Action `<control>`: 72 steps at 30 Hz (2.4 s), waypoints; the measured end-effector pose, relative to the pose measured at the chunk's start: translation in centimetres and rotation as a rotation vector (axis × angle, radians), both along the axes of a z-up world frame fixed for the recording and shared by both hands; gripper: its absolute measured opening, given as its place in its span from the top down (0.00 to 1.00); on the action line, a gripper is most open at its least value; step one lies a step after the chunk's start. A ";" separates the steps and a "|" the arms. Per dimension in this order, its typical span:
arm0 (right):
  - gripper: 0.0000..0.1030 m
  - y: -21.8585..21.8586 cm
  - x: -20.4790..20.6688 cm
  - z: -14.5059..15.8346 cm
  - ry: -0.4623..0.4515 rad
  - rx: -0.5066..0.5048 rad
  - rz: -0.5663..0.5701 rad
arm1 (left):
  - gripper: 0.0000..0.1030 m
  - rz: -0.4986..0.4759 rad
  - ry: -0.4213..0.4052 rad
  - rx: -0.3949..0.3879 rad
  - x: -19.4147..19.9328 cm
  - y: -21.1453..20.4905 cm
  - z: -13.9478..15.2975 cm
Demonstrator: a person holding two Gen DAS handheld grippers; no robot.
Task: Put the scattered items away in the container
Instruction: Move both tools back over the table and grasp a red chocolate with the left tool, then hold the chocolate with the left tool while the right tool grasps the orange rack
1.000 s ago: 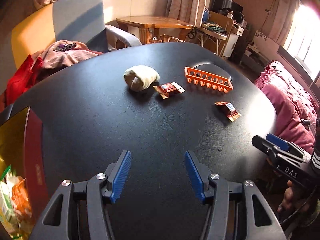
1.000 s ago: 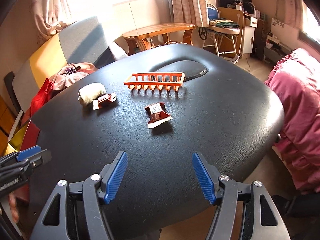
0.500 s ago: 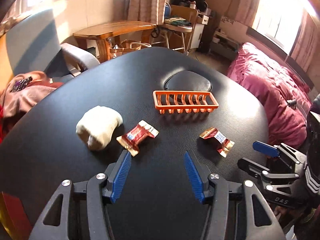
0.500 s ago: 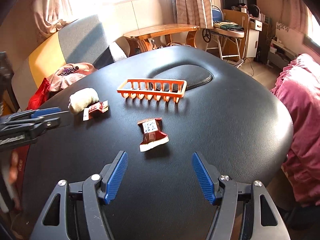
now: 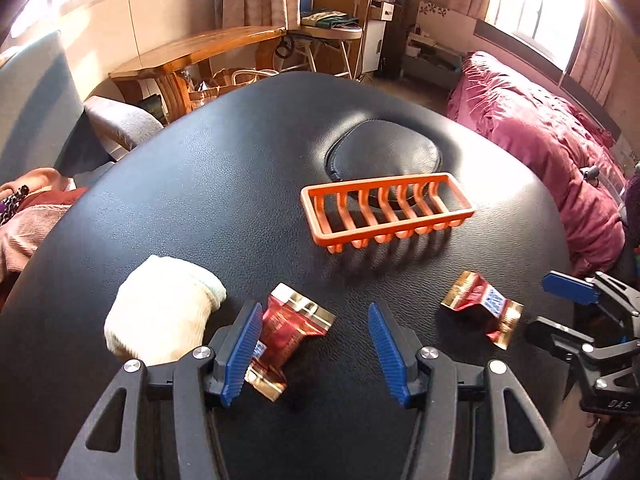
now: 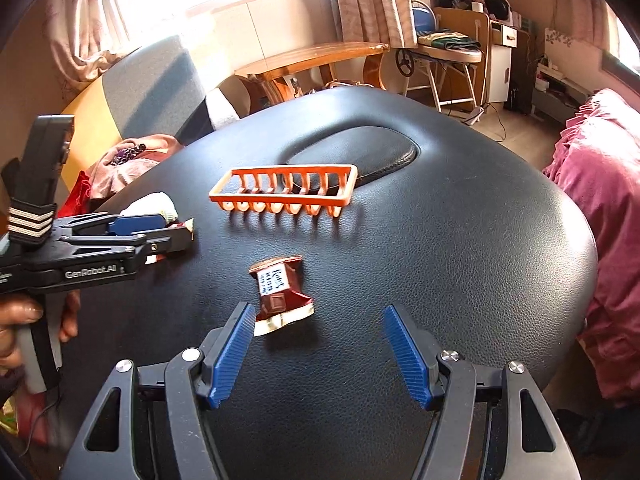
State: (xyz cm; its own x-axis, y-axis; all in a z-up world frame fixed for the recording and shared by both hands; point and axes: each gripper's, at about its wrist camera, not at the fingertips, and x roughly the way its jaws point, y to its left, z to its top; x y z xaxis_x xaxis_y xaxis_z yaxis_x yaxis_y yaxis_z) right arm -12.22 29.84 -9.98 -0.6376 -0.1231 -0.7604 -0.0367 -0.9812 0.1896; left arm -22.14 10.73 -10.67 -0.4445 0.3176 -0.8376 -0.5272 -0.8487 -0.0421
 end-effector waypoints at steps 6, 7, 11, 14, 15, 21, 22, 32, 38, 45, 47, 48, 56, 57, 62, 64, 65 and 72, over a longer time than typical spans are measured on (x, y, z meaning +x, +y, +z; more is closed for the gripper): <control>0.34 0.3 -0.7 0.2 0.007 0.025 0.002 | 0.60 0.015 0.010 -0.034 0.5 -0.3 -0.8; 0.34 0.3 -0.8 0.2 0.008 0.031 0.003 | 0.63 0.017 0.011 -0.039 0.6 -0.4 -0.9; 0.34 0.1 -1.5 0.3 0.013 0.049 0.015 | 0.72 0.027 0.018 -0.061 1.0 -0.6 -1.4; 0.34 -0.3 -2.5 0.8 0.038 0.052 0.048 | 0.72 0.047 0.011 -0.056 2.4 -1.2 -1.6; 0.34 -0.4 -3.0 1.1 0.051 0.053 0.064 | 0.72 0.060 0.005 -0.047 3.0 -1.5 -1.5; 0.34 -3.2 -7.9 2.2 0.062 0.105 0.216 | 0.72 0.184 -0.028 0.006 6.8 -4.8 -1.4; 0.34 -3.8 -9.0 2.1 0.049 0.115 0.241 | 0.72 0.206 -0.033 0.013 7.4 -5.4 -1.4; 0.29 -10.4 -15.5 -1.5 -0.171 0.138 0.405 | 0.72 0.380 -0.080 0.066 13.5 -11.9 -2.2; 0.28 -16.1 -13.7 -1.5 -0.183 0.060 0.536 | 0.72 0.434 -0.087 0.085 16.5 -13.4 -2.1; 0.28 -21.5 -6.1 -1.6 -0.231 -0.054 0.729 | 0.72 0.455 -0.094 0.107 19.5 -14.4 -1.9; 0.29 -21.7 -3.8 -1.6 -0.248 -0.090 0.746 | 0.72 0.449 -0.091 0.102 20.3 -14.4 -1.9; 0.29 -21.6 -2.6 -1.6 -0.254 -0.105 0.748 | 0.72 0.442 -0.088 0.102 20.7 -14.3 -1.9; 0.25 -16.6 3.7 1.6 -0.171 -0.227 0.649 | 0.67 0.417 -0.058 0.084 21.4 -13.9 -1.3; 0.23 -16.0 4.1 2.1 -0.146 -0.203 0.644 | 0.67 0.416 -0.044 0.091 21.5 -14.1 -1.0; 0.19 -15.0 4.2 3.7 -0.035 -0.012 0.662 | 0.62 0.414 -0.016 0.113 22.1 -14.6 0.7; 0.15 -15.5 3.5 4.0 -0.007 0.080 0.711 | 0.59 0.406 -0.016 0.113 22.4 -14.7 0.8; 0.15 -15.7 3.1 4.0 -0.012 0.109 0.744 | 0.55 0.400 -0.014 0.109 22.5 -14.7 0.8; 0.15 -17.1 1.2 2.2 -0.105 0.212 0.829 | 0.54 0.361 -0.034 0.117 23.5 -14.3 0.4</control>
State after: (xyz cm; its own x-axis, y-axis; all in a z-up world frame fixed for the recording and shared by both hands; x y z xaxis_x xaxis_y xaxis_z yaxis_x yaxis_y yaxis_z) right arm -11.01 12.71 -7.77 -0.3294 -0.3666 -0.8701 0.6999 -0.7134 0.0356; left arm 1.34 -3.56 -10.22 -0.5175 0.2401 -0.8213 -0.1916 -0.9680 -0.1623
